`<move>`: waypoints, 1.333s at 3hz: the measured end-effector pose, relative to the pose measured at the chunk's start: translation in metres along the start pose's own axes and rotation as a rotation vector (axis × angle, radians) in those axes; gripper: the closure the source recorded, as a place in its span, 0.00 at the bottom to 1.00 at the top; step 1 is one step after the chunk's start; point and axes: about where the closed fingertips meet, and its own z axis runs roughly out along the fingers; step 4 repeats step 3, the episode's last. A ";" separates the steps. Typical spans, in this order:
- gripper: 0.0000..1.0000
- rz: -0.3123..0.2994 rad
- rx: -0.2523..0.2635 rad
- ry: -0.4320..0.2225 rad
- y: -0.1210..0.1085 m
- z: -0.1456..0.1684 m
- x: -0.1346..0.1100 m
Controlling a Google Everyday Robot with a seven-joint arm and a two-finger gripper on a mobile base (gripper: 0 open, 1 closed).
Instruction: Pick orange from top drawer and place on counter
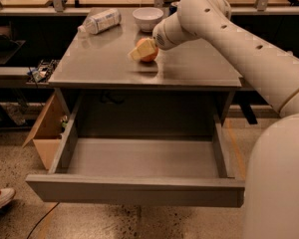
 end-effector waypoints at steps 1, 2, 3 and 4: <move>0.00 -0.011 0.028 -0.016 -0.005 -0.015 -0.004; 0.00 0.015 0.074 -0.044 -0.019 -0.044 0.002; 0.00 0.075 0.145 -0.081 -0.038 -0.086 0.020; 0.00 0.075 0.145 -0.081 -0.038 -0.086 0.020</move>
Offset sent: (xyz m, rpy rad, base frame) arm -0.0302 -0.0829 0.0493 0.0382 -0.1043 -0.1381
